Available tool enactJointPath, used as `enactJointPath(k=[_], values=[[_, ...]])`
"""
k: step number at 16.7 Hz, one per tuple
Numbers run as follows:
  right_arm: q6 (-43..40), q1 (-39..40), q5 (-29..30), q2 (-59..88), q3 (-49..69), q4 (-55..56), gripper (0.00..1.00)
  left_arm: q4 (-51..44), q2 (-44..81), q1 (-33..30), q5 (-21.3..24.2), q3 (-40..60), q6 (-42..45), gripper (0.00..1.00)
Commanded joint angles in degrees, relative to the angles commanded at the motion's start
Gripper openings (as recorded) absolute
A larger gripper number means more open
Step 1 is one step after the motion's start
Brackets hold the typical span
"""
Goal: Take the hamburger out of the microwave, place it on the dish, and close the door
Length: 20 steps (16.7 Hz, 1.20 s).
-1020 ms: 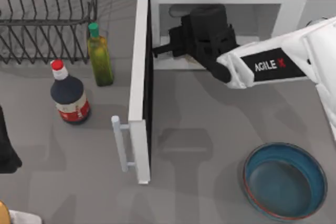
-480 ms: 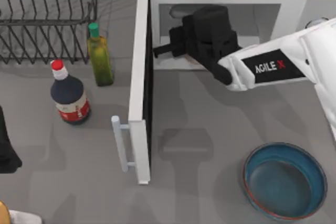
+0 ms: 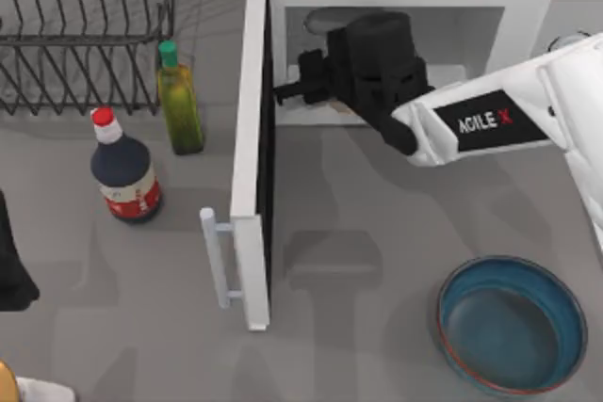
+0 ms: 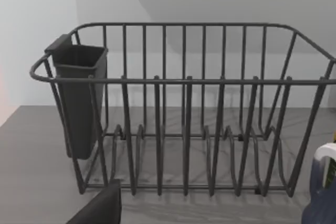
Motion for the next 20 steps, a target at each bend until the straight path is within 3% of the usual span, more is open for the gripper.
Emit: enactJointPath(k=[4,13,20], values=[[1.4,3.4,3.0,-4.4,-8.7,4.5,0.0,0.0,0.0,0.0,0.0,0.0,0.0,1.0],[6.3,14.9,13.3,-19.6,-42.6,20.2,0.0,0.0,0.0,0.0,0.0,0.0,0.0,1.0],[7.2,16.3,14.8,-21.7,-46.3,22.5,0.0,0.0,0.0,0.0,0.0,0.0,0.0,1.0]])
